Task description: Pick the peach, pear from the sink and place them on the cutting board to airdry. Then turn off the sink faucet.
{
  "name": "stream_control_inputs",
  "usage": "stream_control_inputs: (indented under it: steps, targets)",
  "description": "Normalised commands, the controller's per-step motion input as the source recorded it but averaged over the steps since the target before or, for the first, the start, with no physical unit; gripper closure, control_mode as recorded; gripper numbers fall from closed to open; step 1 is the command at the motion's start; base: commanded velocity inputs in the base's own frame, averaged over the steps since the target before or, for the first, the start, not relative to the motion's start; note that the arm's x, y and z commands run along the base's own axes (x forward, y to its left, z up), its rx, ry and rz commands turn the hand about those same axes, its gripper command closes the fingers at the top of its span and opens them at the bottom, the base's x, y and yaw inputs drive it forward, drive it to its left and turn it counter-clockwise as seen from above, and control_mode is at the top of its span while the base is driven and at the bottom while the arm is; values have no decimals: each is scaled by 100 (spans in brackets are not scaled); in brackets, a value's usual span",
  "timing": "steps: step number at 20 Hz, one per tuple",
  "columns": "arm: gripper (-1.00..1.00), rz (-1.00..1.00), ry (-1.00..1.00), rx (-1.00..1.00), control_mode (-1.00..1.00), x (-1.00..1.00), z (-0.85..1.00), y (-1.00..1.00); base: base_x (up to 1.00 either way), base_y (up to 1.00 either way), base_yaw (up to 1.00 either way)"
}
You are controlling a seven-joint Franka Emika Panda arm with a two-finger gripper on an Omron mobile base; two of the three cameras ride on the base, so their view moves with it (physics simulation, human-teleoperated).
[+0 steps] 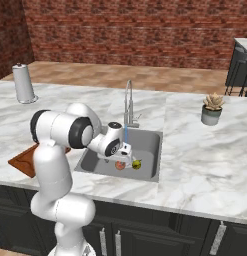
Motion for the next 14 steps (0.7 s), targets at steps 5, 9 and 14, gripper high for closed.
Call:
stream_control_inputs:
  steps: [5, 9, 14]
  targets:
    - [-100, 0, 0, 0, -100, 18, -15, 0, 0, 0, 0]
    - [-100, 0, 0, 0, -100, 19, -16, 0, 0, 0, 0]
    - [-100, 0, 0, 0, -100, 20, -15, -1, 0, 0, 0]
